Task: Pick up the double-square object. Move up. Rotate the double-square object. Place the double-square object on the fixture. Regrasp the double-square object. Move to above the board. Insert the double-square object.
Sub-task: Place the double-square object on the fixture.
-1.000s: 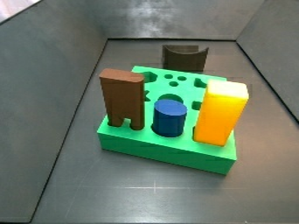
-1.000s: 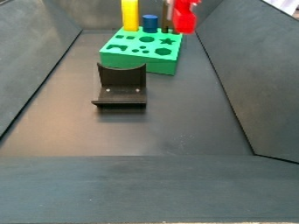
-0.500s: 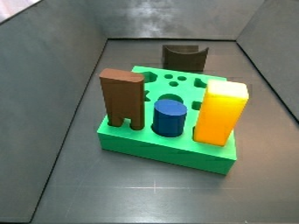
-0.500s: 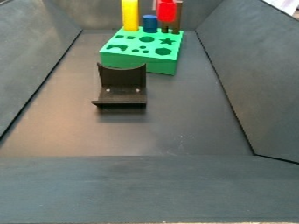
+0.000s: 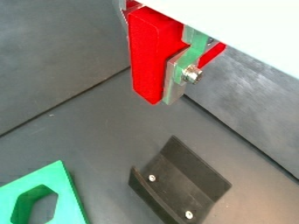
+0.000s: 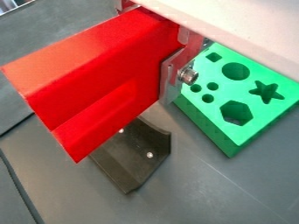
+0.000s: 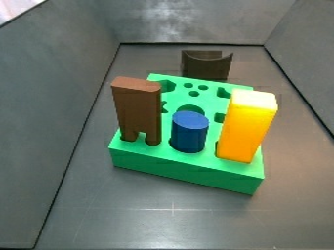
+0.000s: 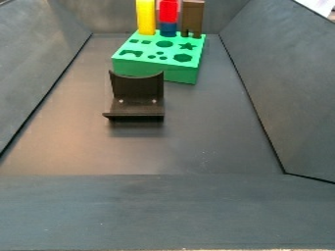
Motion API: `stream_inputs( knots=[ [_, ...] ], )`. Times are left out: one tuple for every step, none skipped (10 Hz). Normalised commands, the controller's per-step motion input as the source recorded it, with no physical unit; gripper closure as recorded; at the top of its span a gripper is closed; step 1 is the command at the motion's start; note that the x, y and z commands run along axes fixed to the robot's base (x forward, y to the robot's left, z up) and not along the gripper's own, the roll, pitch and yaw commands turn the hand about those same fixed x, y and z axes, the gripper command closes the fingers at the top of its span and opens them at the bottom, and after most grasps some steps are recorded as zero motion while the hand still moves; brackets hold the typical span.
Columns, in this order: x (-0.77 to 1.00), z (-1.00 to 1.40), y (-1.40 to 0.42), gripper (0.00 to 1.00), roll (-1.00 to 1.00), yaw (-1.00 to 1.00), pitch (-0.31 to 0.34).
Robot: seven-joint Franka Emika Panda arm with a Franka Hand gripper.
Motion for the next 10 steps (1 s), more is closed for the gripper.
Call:
stream_inputs(
  knots=[
    [1.0,-0.45,0.07,1.0,-1.0,0.0,0.058],
    [0.95,-0.42,0.08,1.0,-1.0,-0.01,0.054],
    [0.91,-0.32,0.1,1.0,-1.0,-0.02,0.048],
    [0.81,-0.16,0.07,1.0,-1.0,-0.03,0.046],
    [0.62,-0.07,0.04,1.0,-1.0,-0.03,0.061],
    [0.45,-0.02,0.04,1.0,-1.0,-0.04,0.084],
    [0.37,-0.01,0.04,1.0,-1.0,-0.05,0.097],
    [0.23,-0.01,0.04,1.0,-1.0,-0.06,0.112],
    [0.16,-0.01,0.04,1.0,-1.0,-0.07,0.118],
    [0.06,0.0,0.04,1.0,-1.0,-0.09,0.121]
  ],
)
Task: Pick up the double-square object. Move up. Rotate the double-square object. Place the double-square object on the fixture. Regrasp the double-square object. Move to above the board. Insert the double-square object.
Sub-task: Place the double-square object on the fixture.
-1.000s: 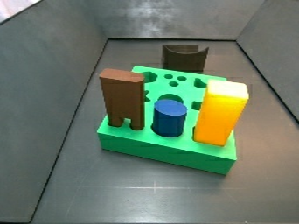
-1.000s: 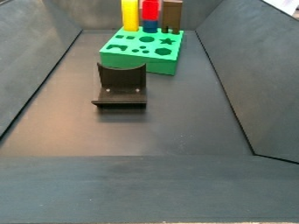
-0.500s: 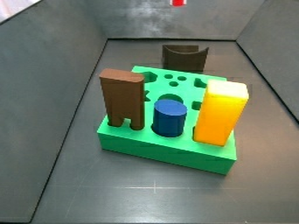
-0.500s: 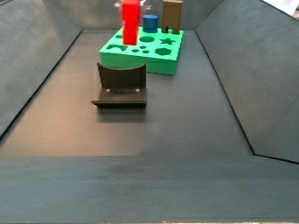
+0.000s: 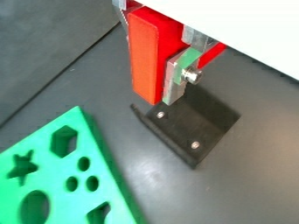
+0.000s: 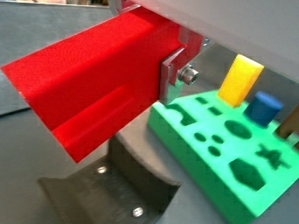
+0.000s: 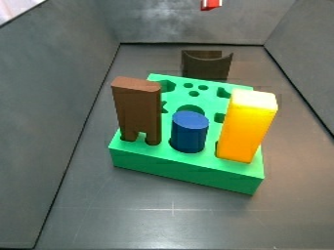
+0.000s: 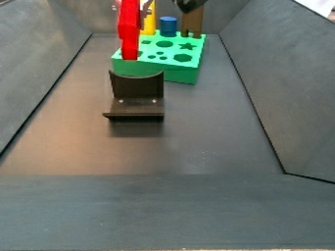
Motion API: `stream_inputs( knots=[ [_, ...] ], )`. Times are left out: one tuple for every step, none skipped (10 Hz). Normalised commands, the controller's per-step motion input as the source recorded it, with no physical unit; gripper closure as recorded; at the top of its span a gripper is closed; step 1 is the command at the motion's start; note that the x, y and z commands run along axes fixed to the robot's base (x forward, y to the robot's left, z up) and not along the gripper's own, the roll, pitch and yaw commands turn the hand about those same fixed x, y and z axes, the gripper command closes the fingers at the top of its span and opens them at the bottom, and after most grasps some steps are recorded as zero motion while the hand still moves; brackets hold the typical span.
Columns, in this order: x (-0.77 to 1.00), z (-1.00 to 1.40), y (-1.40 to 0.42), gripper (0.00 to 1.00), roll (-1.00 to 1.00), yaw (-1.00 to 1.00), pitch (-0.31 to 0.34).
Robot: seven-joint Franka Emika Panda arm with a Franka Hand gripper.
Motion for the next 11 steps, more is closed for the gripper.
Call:
stream_inputs(
  knots=[
    [0.04,0.0,0.04,1.0,-1.0,-0.11,0.112],
    [0.05,-0.01,0.04,1.0,-0.84,-0.12,0.093],
    [0.06,-0.01,0.04,1.0,-0.65,-0.12,0.086],
    [0.07,-0.01,0.04,1.0,-0.42,-0.12,0.072],
    [0.07,-0.01,0.04,1.0,-0.32,-0.11,0.063],
    [0.05,0.0,0.03,1.0,-0.21,-0.1,0.034],
    [0.12,-1.0,0.13,1.0,-1.0,-0.05,0.253],
    [0.12,-1.0,0.14,1.0,-1.0,-0.05,0.247],
    [0.14,-1.0,0.14,1.0,-1.0,-0.12,0.281],
    [0.15,-1.0,0.14,1.0,-0.87,-0.16,0.267],
    [0.16,-1.0,0.14,1.0,-0.7,-0.19,0.215]
  ],
)
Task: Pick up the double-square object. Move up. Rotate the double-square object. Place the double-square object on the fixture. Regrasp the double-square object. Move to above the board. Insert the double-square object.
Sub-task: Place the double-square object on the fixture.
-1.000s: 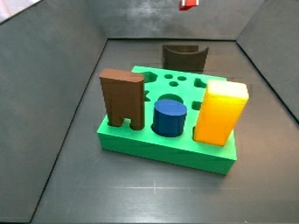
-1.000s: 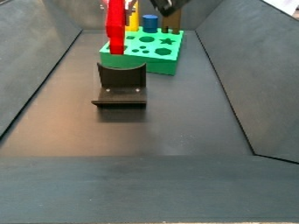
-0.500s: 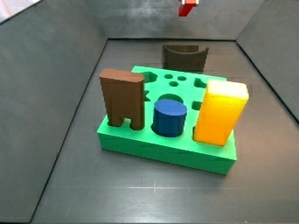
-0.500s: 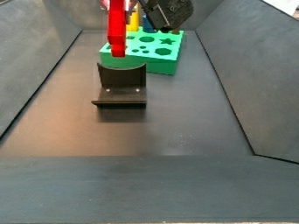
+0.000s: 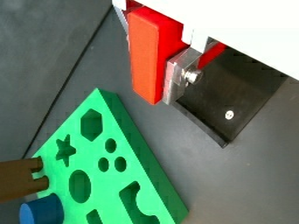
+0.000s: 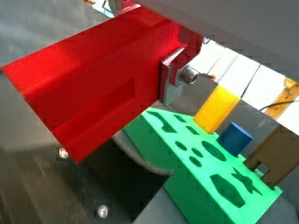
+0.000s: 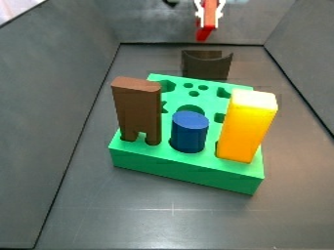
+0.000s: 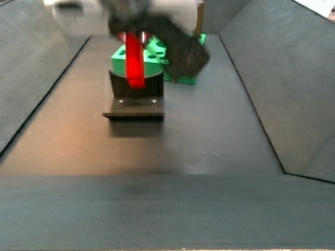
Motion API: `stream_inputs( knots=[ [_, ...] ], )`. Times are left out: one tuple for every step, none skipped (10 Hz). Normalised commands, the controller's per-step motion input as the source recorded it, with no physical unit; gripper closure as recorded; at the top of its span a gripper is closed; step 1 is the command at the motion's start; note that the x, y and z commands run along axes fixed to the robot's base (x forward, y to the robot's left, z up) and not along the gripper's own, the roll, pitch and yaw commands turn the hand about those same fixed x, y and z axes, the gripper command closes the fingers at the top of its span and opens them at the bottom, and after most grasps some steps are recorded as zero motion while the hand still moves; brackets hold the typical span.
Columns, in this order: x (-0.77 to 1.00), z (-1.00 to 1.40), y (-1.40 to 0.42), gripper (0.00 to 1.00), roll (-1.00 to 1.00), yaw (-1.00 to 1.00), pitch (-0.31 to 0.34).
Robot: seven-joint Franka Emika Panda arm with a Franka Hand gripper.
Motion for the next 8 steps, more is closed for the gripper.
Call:
stream_inputs(
  knots=[
    [0.16,-1.0,0.14,1.0,-0.53,-0.22,0.159],
    [0.17,-1.0,0.14,1.0,-0.31,-0.23,0.1],
    [0.18,-0.96,0.13,1.0,-0.21,-0.23,0.052],
    [0.14,-0.74,0.11,1.0,-0.17,-0.21,0.016],
    [0.11,-0.5,0.11,1.0,-0.11,-0.18,-0.025],
    [0.11,-0.5,0.11,1.0,-0.11,-0.18,-0.025],
    [0.09,-0.5,0.13,1.0,-0.1,-0.17,-0.033],
    [0.09,-0.5,0.13,1.0,-0.11,-0.17,-0.037]
  ],
)
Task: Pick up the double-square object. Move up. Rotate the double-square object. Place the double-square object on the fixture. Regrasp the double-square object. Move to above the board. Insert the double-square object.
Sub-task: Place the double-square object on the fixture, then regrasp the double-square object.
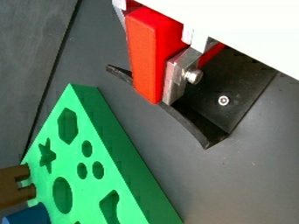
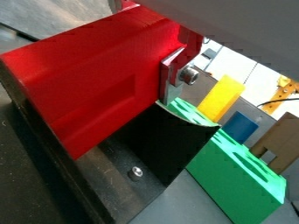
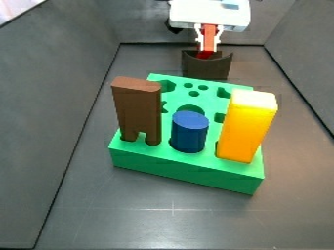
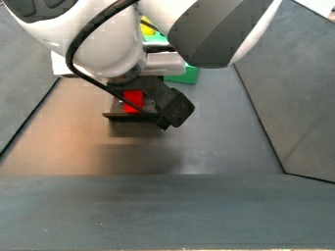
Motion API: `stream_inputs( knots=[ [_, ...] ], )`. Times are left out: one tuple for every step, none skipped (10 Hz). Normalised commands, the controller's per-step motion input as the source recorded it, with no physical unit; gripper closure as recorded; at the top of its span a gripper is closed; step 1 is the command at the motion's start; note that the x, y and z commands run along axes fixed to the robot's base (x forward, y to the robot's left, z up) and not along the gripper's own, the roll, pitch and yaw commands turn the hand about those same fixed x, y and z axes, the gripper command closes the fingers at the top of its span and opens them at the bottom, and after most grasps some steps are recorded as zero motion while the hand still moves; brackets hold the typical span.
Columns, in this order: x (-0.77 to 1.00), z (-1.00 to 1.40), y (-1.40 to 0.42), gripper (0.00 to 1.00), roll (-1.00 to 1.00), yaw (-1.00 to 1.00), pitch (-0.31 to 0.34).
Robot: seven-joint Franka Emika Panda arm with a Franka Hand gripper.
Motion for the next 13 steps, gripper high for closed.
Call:
stream_inputs(
  knots=[
    [0.09,-0.5,0.13,1.0,-0.11,-0.15,-0.039],
    [0.09,-0.5,0.12,1.0,-0.11,-0.12,-0.038],
    [0.0,-0.17,-0.5,1.0,0.0,0.0,0.0],
    [0.0,0.0,0.0,0.0,0.0,0.0,0.0],
    [0.0,1.0,0.0,0.0,0.02,-0.04,-0.049],
    [0.0,1.0,0.0,0.0,0.02,-0.03,-0.049],
    [-0.01,1.0,0.0,0.0,0.03,-0.01,-0.046],
    [-0.03,1.0,0.0,0.0,0.04,0.01,-0.039],
    [-0.04,1.0,0.0,0.0,0.03,0.03,-0.027],
    [-0.04,0.85,0.01,0.0,0.02,0.04,-0.004],
    [-0.04,0.66,0.01,0.0,0.02,0.04,0.011],
    [-0.04,0.53,0.01,0.0,0.02,0.04,0.023],
    [-0.03,0.27,0.01,0.0,0.02,0.03,0.04]
  ],
)
